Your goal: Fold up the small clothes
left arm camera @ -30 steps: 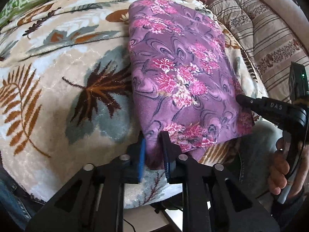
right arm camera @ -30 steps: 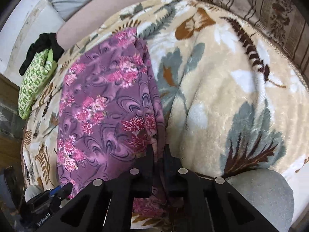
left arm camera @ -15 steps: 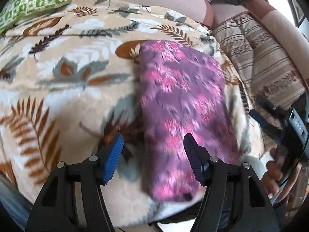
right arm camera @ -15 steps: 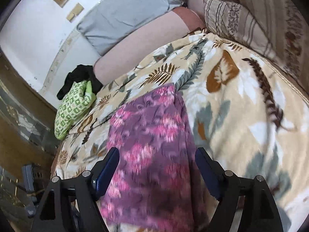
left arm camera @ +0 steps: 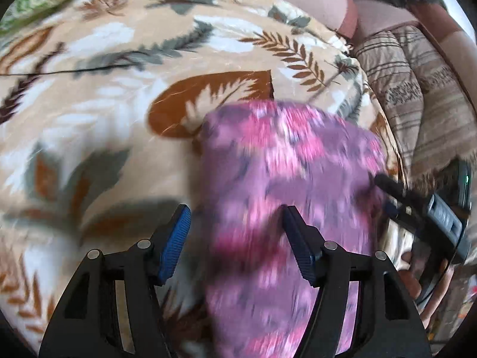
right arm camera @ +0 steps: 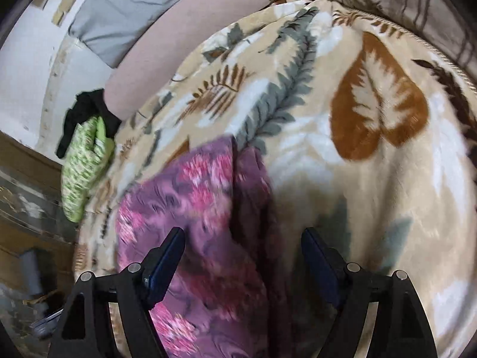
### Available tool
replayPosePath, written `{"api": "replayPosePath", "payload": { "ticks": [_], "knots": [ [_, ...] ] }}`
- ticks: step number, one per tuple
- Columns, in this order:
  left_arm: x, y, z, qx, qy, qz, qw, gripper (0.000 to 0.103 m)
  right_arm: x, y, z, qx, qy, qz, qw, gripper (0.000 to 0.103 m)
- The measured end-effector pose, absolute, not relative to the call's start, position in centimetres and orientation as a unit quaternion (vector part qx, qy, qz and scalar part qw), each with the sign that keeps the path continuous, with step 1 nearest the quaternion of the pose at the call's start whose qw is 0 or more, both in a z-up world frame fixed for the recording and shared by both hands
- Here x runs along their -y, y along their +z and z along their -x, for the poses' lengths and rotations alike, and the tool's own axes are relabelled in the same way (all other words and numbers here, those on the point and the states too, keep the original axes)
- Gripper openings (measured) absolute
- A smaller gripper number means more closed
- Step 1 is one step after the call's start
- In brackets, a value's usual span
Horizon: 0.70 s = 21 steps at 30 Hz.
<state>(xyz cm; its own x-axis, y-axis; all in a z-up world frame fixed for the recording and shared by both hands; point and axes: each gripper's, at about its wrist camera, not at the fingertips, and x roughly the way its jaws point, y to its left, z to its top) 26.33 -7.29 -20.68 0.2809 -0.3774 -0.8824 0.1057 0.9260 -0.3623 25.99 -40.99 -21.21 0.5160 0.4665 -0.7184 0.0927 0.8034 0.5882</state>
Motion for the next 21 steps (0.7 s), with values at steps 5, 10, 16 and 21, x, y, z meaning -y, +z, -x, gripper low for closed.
{"api": "replayPosePath", "payload": {
  "ticks": [5,10,16,21],
  "knots": [
    [7.4,-22.3,-28.7,-0.598,-0.165,0.189,0.761,0.057,40.4,-22.3,-26.6,-0.493,0.125,-0.275,0.816,0.033],
    [8.0,-20.0,-27.3,-0.572,-0.176,0.153,0.787,0.032,39.9,-21.5,-26.2,-0.481,0.127,-0.259,0.828,0.019],
    [2.0,-14.7,-25.8,-0.545,-0.175,0.201,0.795,0.03,37.5,-17.9,-26.7,-0.452,0.199,-0.292,0.819,0.016],
    [-3.9,-12.2,-29.1,-0.526,-0.124,0.184,0.821,0.029,29.4,-14.6,-30.8,-0.463,0.21,-0.215,0.834,0.011]
  ]
}}
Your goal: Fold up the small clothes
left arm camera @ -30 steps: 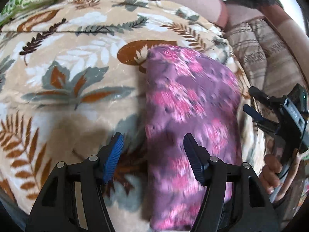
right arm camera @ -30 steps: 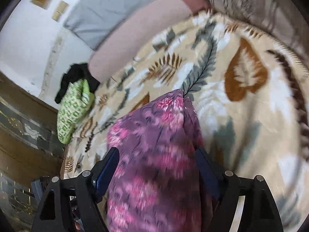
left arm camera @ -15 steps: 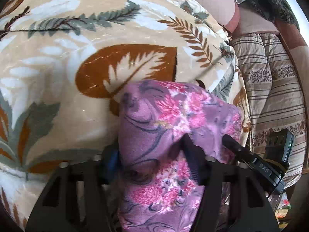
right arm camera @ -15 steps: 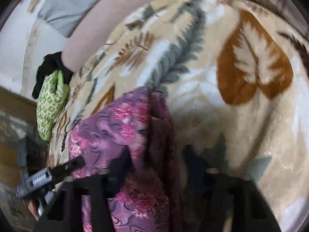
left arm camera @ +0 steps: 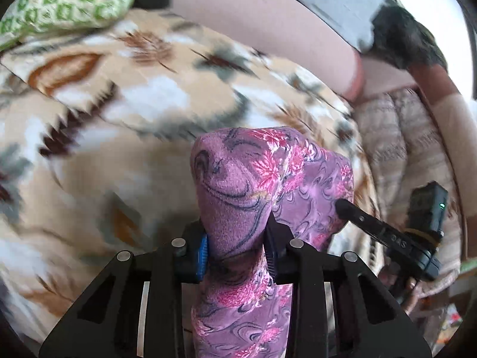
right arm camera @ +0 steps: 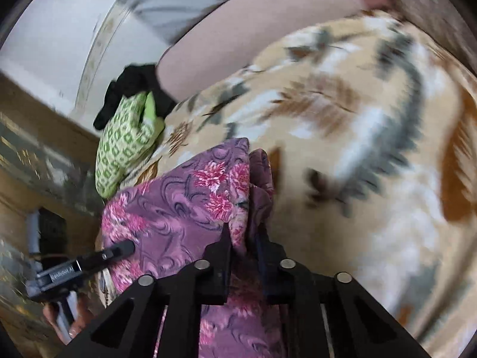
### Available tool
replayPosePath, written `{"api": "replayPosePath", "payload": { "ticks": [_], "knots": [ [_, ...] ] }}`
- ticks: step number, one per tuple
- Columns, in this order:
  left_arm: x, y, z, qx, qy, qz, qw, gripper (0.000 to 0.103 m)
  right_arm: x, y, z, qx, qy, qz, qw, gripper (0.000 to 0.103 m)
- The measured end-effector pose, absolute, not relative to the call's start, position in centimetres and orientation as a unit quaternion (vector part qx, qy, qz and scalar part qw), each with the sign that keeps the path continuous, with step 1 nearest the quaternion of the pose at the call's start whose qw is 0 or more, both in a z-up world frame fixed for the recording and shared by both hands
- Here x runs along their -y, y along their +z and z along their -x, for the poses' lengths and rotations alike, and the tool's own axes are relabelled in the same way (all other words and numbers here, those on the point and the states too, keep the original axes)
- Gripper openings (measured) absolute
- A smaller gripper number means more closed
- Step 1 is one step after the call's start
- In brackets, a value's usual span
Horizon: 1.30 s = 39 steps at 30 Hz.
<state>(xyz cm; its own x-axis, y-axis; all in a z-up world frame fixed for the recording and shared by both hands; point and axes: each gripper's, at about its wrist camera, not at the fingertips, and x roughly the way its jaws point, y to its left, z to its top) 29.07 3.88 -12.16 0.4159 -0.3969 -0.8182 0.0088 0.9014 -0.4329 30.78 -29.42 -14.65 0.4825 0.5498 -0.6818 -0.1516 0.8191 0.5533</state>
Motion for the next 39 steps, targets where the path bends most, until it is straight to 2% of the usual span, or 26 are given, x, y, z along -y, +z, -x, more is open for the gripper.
{"api": "replayPosePath", "payload": {
  "ticks": [2,5,8,10,11,13,14,15,21,22,23,24,25,26,27,30,32,35,36,37,38,39],
  "knots": [
    [-6.0,-12.8,-31.6,-0.538,-0.112,0.197,0.812,0.029,27.8,-14.4,-32.5,-0.466,0.187,-0.187,0.844,0.006],
    [-7.1,-14.7,-34.4,-0.546,-0.125,0.194,0.806,0.031,27.1,-15.0,-35.3,-0.469,0.196,-0.199,0.838,0.005],
    [-7.9,-18.5,-35.8,-0.583,-0.102,0.187,0.784,0.037,26.5,-16.7,-36.5,-0.484,0.233,-0.235,0.81,0.006],
    [-9.3,-19.7,-35.0,-0.579,-0.096,0.211,0.782,0.043,25.5,-17.2,-35.1,-0.483,0.265,-0.234,0.801,0.007],
    [-10.2,-19.8,-33.9,-0.57,-0.097,0.219,0.786,0.046,25.2,-17.5,-34.0,-0.486,0.259,-0.221,0.805,0.01],
    [-11.8,-19.4,-30.8,-0.549,-0.104,0.234,0.795,0.059,25.1,-18.8,-30.9,-0.502,0.244,-0.204,0.805,0.03],
    [-12.2,-19.2,-29.1,-0.541,-0.104,0.237,0.8,0.063,25.4,-19.4,-29.7,-0.504,0.239,-0.207,0.804,0.051],
    [-12.4,-19.2,-27.4,-0.537,-0.099,0.231,0.805,0.065,25.9,-20.1,-27.8,-0.501,0.237,-0.216,0.804,0.06],
    [-10.0,-21.2,-19.0,-0.554,-0.106,0.197,0.802,0.065,26.1,-23.5,-22.9,-0.528,0.232,-0.239,0.781,0.061],
    [-9.3,-21.8,-18.6,-0.559,-0.099,0.19,0.801,0.063,25.8,-23.9,-22.8,-0.532,0.233,-0.237,0.778,0.06],
    [-8.5,-22.0,-18.3,-0.558,-0.089,0.167,0.808,0.058,25.5,-23.7,-22.7,-0.527,0.226,-0.221,0.789,0.049],
    [-7.9,-21.8,-18.2,-0.554,-0.091,0.153,0.813,0.037,25.5,-23.5,-22.6,-0.524,0.226,-0.216,0.792,0.028],
    [-7.5,-21.7,-18.3,-0.557,-0.108,0.155,0.809,0.018,25.4,-23.4,-22.6,-0.523,0.234,-0.223,0.789,0.018],
    [-7.3,-21.3,-18.3,-0.56,-0.109,0.158,0.806,0.017,25.6,-23.0,-22.5,-0.519,0.228,-0.224,0.793,0.007],
    [-7.1,-20.5,-17.9,-0.554,-0.107,0.148,0.813,0.013,25.7,-22.4,-22.1,-0.513,0.217,-0.215,0.802,0.007],
    [-7.4,-20.5,-16.9,-0.546,-0.109,0.167,0.814,0.013,25.5,-21.1,-20.7,-0.498,0.192,-0.18,0.826,0.007],
    [-7.0,-22.3,-16.5,-0.551,-0.085,0.147,0.817,0.024,25.1,-22.6,-21.1,-0.518,0.173,-0.159,0.823,0.007],
    [-6.0,-20.5,-15.4,-0.538,-0.076,0.106,0.833,0.029,25.7,-22.7,-21.1,-0.516,0.172,-0.177,0.82,0.01],
    [-5.9,-19.9,-14.8,-0.532,-0.083,0.103,0.836,0.032,26.2,-21.9,-20.6,-0.506,0.177,-0.189,0.823,0.014],
    [-6.0,-19.6,-14.2,-0.523,-0.09,0.105,0.841,0.043,26.6,-21.1,-19.9,-0.491,0.179,-0.195,0.83,0.018],
    [-6.0,-19.4,-13.5,-0.517,-0.086,0.107,0.845,0.052,27.1,-20.4,-19.0,-0.479,0.172,-0.191,0.839,0.042],
    [-6.0,-19.6,-13.1,-0.517,-0.079,0.107,0.846,0.067,27.4,-20.1,-18.2,-0.472,0.163,-0.189,0.846,0.078]
  ]
}}
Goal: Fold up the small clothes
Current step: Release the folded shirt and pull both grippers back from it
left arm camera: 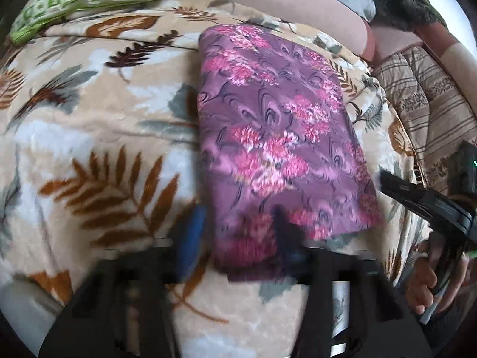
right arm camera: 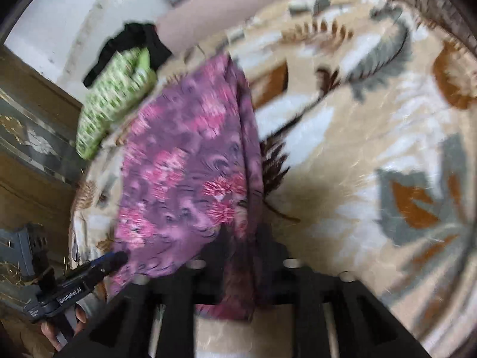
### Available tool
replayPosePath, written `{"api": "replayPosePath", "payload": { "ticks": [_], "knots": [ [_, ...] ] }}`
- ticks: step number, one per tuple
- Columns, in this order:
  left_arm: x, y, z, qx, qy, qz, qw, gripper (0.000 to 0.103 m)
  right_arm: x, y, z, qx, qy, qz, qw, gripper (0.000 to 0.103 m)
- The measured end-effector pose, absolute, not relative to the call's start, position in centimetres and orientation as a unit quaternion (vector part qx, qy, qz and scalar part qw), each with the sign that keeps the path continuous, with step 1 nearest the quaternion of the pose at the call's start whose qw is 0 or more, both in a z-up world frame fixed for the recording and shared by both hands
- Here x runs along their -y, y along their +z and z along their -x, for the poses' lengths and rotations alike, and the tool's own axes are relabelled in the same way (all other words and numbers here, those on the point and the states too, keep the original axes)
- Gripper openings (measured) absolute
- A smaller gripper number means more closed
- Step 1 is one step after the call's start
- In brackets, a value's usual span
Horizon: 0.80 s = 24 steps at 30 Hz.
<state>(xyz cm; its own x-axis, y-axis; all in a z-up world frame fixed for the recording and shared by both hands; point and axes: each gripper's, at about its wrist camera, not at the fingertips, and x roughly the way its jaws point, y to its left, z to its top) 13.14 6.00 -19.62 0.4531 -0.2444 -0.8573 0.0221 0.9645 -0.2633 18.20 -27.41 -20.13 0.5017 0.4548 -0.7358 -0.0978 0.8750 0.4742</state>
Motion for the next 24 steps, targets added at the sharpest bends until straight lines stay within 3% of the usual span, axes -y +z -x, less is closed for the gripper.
{"api": "replayPosePath", "payload": {
  "ticks": [1,5,7,8,9,11,16,18,22,24],
  "knots": [
    [-5.9,-20.1,-12.8,-0.52,-0.073,0.106,0.845,0.067,27.7,-20.2,-17.5,-0.464,0.161,-0.195,0.849,0.089],
    [-5.3,-21.3,-12.9,-0.533,-0.058,0.119,0.836,0.067,27.4,-22.2,-17.2,-0.489,0.172,-0.217,0.827,0.085],
    [-5.0,-21.5,-12.6,-0.533,-0.041,0.097,0.84,0.062,26.7,-22.9,-17.9,-0.498,0.152,-0.192,0.832,0.072],
    [-4.9,-21.4,-12.3,-0.526,-0.031,0.073,0.847,0.057,27.0,-22.8,-17.4,-0.498,0.137,-0.17,0.839,0.051],
    [-4.6,-21.4,-12.1,-0.52,-0.021,0.051,0.852,0.056,26.9,-22.7,-17.4,-0.498,0.128,-0.153,0.844,0.041],
    [-3.8,-21.5,-11.7,-0.513,-0.015,0.025,0.858,0.055,27.0,-22.8,-17.2,-0.503,0.12,-0.139,0.845,0.037],
    [-4.2,-18.9,-9.2,-0.5,-0.031,0.038,0.865,0.055,27.4,-20.4,-14.9,-0.483,0.142,-0.169,0.847,0.037],
    [-4.2,-17.4,-7.9,-0.49,-0.019,0.028,0.871,0.055,27.4,-19.2,-13.1,-0.484,0.14,-0.178,0.845,0.053],
    [-4.0,-14.2,-4.0,-0.467,-0.009,0.02,0.884,0.056,26.6,-16.0,-7.9,-0.478,0.145,-0.164,0.851,0.057],
    [-3.1,-12.4,-2.3,-0.451,0.014,0.003,0.893,0.062,26.2,-14.5,-5.5,-0.472,0.136,-0.149,0.858,0.067]
  ]
}}
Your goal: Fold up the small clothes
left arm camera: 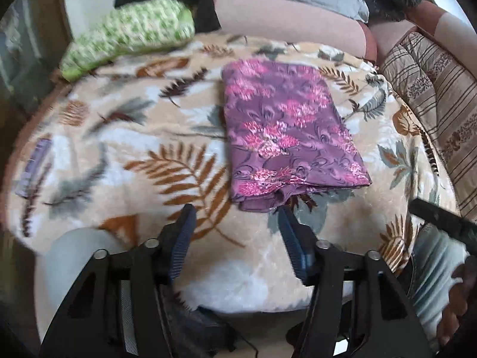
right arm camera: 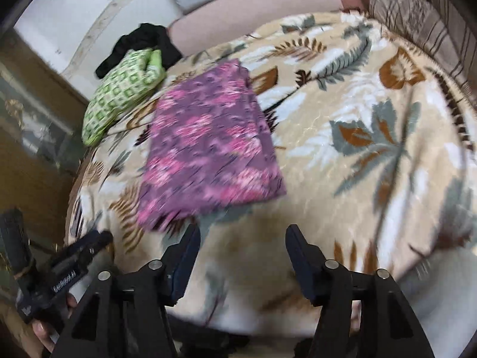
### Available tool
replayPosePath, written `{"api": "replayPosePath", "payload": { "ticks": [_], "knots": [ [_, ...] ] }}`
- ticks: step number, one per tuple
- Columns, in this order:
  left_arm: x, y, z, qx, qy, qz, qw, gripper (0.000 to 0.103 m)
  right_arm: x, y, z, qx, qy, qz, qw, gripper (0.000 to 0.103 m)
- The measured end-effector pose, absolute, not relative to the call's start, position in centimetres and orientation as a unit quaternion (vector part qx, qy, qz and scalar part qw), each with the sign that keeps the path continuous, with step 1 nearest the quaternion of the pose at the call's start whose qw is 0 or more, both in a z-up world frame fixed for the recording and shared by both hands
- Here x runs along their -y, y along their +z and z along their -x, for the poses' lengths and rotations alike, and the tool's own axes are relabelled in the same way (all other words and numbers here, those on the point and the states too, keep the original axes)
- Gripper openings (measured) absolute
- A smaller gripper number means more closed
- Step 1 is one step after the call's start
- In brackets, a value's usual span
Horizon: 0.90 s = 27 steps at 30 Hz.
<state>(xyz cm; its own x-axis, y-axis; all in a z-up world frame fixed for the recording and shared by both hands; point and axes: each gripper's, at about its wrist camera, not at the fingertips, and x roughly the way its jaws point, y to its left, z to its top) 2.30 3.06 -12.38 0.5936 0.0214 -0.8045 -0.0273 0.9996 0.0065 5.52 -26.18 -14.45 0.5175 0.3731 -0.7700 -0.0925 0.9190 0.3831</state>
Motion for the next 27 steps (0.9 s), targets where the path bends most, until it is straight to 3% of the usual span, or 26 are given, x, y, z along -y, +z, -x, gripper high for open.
{"api": "replayPosePath", "payload": {
  "ticks": [11,27],
  "knots": [
    [-0.2,-5.1,1.8,-0.403,0.056,-0.037,0.913,0.063,25.3,-7.0,0.5,-0.433,0.124,-0.118,0.885,0.069],
    [-1.4,-1.0,4.9,-0.4,0.08,-0.019,0.913,0.063,23.5,-0.2,3.8,-0.388,0.113,-0.067,0.912,0.069]
  ]
}}
